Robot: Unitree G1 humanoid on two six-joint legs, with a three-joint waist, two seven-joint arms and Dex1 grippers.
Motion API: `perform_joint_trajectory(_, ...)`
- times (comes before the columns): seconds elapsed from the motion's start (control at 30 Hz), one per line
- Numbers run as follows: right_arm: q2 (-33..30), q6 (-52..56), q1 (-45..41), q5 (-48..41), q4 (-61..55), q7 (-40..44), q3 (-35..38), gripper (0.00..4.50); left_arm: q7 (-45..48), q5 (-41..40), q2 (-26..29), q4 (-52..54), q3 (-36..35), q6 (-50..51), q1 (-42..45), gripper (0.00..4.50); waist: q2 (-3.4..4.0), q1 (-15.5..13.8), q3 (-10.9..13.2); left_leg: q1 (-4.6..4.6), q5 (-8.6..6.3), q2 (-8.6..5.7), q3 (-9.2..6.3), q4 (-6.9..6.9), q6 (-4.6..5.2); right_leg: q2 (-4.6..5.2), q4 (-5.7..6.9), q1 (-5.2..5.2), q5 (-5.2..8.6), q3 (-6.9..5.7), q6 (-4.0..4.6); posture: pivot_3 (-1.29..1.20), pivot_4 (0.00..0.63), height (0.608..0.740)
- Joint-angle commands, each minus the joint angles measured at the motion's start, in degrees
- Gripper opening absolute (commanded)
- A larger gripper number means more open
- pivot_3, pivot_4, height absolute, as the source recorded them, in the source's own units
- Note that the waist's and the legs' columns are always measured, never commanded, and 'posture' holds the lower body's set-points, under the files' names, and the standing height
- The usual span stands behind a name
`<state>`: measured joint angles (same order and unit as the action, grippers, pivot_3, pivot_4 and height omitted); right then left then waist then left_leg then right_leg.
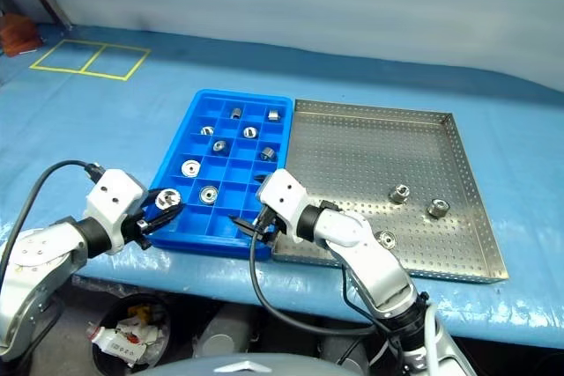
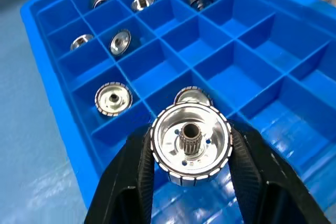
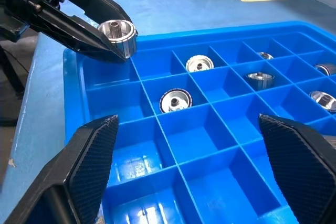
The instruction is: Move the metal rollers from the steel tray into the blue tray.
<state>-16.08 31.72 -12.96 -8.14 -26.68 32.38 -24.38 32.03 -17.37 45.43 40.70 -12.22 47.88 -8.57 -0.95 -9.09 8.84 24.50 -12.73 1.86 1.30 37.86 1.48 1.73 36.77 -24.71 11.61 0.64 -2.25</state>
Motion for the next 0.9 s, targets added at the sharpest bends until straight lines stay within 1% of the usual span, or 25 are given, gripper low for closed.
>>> perform_joint_trajectory(0.03, 0.6, -1.3, -0.5, -0.3, -0.9, 0.0, 0.0, 4.50, -0.6, 2.8, 2.5, 1.1, 1.5, 0.2, -0.3, 1.69, 0.01, -0.1, 0.0, 0.00, -0.01, 0.00, 0.01, -0.02, -0.02, 0.02, -0.01, -0.03, 0.00, 0.00, 0.00, 0.42, 0.150, 0.740)
perform_joint_trajectory(0.2, 1.0, -1.1, 0.5, 0.0, -1.6, -1.0, 0.2, 4.50, 0.2, 3.9, 4.4, -0.5, 4.4, 1.5, 1.6, 1.69, 0.01, -0.8, 0.0, 0.12, -0.02, -0.01, 0.04, -0.12, -0.04, 0.03, -0.04, 0.00, 0.04, -0.03, 0.06, 0.42, 0.150, 0.740)
perform_joint_trajectory(0.23, 1.0, -1.0, 0.7, 0.0, -1.8, -1.2, 0.4, 4.50, 0.6, 4.1, 4.9, -0.8, 5.1, 1.5, 2.2, 1.69, 0.02, -0.9, 0.0, 0.14, -0.02, 0.00, 0.03, -0.14, -0.05, 0.02, -0.03, -0.01, 0.05, -0.04, 0.08, 0.37, 0.150, 0.740)
perform_joint_trajectory(0.3, 1.1, -0.8, 1.1, 0.1, -2.2, -1.9, 0.6, 4.50, 1.1, 4.0, 5.3, -1.4, 6.4, 1.9, 3.8, 2.41, 0.05, -0.9, 0.0, 0.14, -0.02, 0.02, 0.03, -0.19, -0.08, -0.01, -0.03, -0.03, 0.10, -0.08, 0.14, 0.37, 0.150, 0.740)
perform_joint_trajectory(0.4, 1.0, -0.3, 2.3, 0.1, -3.5, -3.0, 1.1, 4.50, 2.5, 3.4, 6.5, -1.2, 7.4, 2.6, 5.5, 3.34, 0.04, -1.0, 0.0, 0.16, -0.01, 0.06, 0.03, -0.21, -0.11, -0.04, -0.04, -0.03, 0.12, -0.12, 0.17, 0.37, 0.150, 0.740)
perform_joint_trajectory(0.47, 0.6, 0.1, 3.3, 0.1, -4.8, -3.7, 1.7, 4.50, 3.3, 3.1, 7.2, -0.7, 7.8, 2.9, 6.8, 4.09, 0.04, -0.7, 0.0, 0.16, -0.02, 0.07, 0.05, -0.24, -0.13, -0.05, -0.05, -0.03, 0.14, -0.12, 0.19, 0.33, 0.150, 0.740)
perform_joint_trajectory(0.5, 0.3, 0.4, 3.9, 0.1, -5.5, -4.0, 2.2, 4.50, 3.7, 2.5, 7.2, -0.3, 7.8, 3.0, 7.7, 4.39, 0.05, -0.5, 0.0, 0.16, -0.02, 0.07, 0.06, -0.24, -0.13, -0.06, -0.05, -0.03, 0.14, -0.12, 0.19, 0.32, 0.150, 0.740)
perform_joint_trajectory(0.57, 0.0, 0.8, 4.7, -0.1, -6.6, -4.6, 3.0, 4.50, 4.1, 1.4, 6.3, 0.1, 7.4, 3.1, 9.0, 4.45, 0.05, -0.3, 0.0, 0.18, -0.02, 0.08, 0.06, -0.23, -0.13, -0.06, -0.05, -0.03, 0.15, -0.14, 0.20, 0.32, 0.150, 0.740)
perform_joint_trajectory(0.73, 0.5, 3.9, 8.3, -0.6, -11.3, -8.9, 8.3, 4.50, 1.3, -4.1, -5.7, -0.9, 6.5, -1.2, 16.4, 4.45, 0.04, 0.3, 0.0, 0.17, -0.02, 0.05, 0.03, -0.15, -0.13, -0.05, -0.05, 0.08, 0.14, -0.17, 0.18, 0.28, 0.150, 0.740)
perform_joint_trajectory(0.83, 1.5, 7.0, 10.4, -0.3, -13.8, -12.6, 11.4, 4.50, -1.8, -3.3, -14.3, -4.4, 9.7, -7.5, 19.6, 4.45, 0.06, 0.5, 0.0, 0.15, -0.01, 0.03, 0.05, -0.14, -0.13, -0.08, -0.02, 0.09, 0.13, -0.14, 0.18, 0.26, 0.150, 0.740)
perform_joint_trajectory(0.87, 1.8, 7.9, 10.7, -0.5, -14.2, -13.3, 12.0, 4.50, -2.3, -2.9, -16.0, -5.1, 10.4, -8.8, 20.0, 4.45, 0.03, 0.6, 0.0, 0.15, -0.01, -0.20, 0.06, -0.11, -0.13, -0.12, -0.02, 0.12, 0.13, -0.15, 0.18, 0.26, 0.150, 0.740)
perform_joint_trajectory(0.9, 1.7, 9.1, 11.1, 0.2, -14.5, -14.5, 12.8, 4.50, -3.4, -3.0, -19.1, -6.6, 11.9, -9.4, 20.9, 4.45, 0.05, 0.9, 0.0, 0.16, 0.00, -0.20, 0.05, -0.08, -0.15, -0.15, -0.01, 0.13, 0.13, -0.15, 0.18, 0.23, 0.150, 0.740)
